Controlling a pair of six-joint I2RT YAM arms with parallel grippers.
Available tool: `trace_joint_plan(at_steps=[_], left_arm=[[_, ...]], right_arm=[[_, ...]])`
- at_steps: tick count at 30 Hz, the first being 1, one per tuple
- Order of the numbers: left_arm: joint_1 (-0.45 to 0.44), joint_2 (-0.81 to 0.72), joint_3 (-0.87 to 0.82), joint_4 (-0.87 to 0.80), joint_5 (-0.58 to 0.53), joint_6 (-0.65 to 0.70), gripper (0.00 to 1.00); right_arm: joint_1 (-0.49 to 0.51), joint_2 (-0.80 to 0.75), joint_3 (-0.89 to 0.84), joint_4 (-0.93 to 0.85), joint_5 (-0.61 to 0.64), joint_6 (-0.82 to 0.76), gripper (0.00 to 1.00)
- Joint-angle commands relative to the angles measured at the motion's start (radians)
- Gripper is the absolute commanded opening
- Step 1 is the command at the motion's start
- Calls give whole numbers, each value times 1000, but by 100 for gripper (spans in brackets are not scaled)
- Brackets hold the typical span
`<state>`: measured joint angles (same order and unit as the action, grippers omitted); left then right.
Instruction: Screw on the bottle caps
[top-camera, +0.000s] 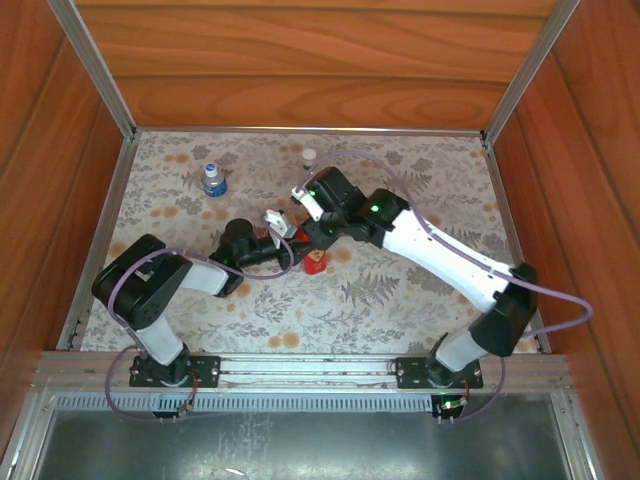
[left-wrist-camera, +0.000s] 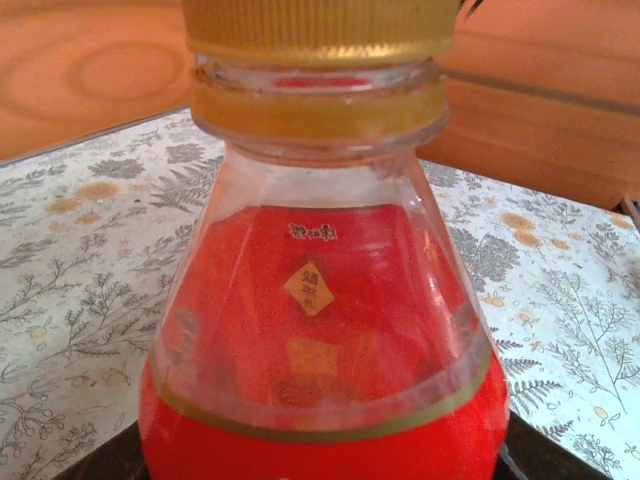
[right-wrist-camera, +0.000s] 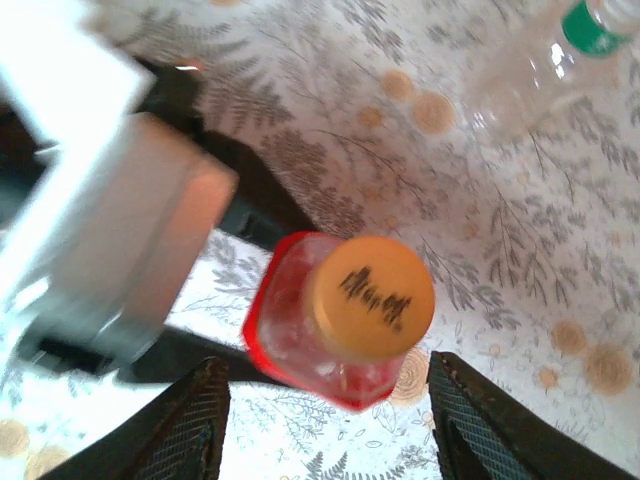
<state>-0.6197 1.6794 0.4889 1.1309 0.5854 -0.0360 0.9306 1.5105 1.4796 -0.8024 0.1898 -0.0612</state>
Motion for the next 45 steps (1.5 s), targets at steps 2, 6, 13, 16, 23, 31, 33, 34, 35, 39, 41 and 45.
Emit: trace_joint_plan(at_steps=[2, 6, 13, 16, 23, 31, 33, 34, 35, 39, 41, 45], left_arm=[[-2, -46, -33, -111, 44, 59, 50], [-3, -90, -34, -172, 92, 80, 50], [-14, -228, -74, -321, 103, 165, 50], [-34, -298, -84, -429, 48, 258, 50], [-58, -393, -105, -573, -41, 395, 50], [-58, -430, -116, -604, -45, 409, 50], [-58, -430, -114, -606, -43, 407, 50], [-58, -431, -112, -608, -41, 407, 50], [-58, -432, -112, -608, -39, 407, 50], [-58, -434, -109, -611, -32, 404, 50], [-58, -433, -107, -613, -29, 401, 50], [-59, -432, -106, -617, -25, 398, 50]], right_arm=[[-5, -148, -50, 52, -163, -232, 62], [-13, -242, -129, 22, -286, -469, 62], [-65, -229, -85, -160, -435, -776, 63], [-101, -162, -16, -227, -478, -827, 62], [-116, -11, 114, -312, -507, -902, 56], [-113, 93, 198, -369, -520, -925, 50], [-112, 102, 202, -370, -526, -926, 49], [-111, 106, 203, -368, -527, -926, 47], [-110, 108, 202, -365, -526, -926, 47], [-104, 118, 202, -358, -519, -925, 44], [-101, 122, 201, -350, -514, -922, 43], [-95, 134, 202, -343, -517, -919, 41]])
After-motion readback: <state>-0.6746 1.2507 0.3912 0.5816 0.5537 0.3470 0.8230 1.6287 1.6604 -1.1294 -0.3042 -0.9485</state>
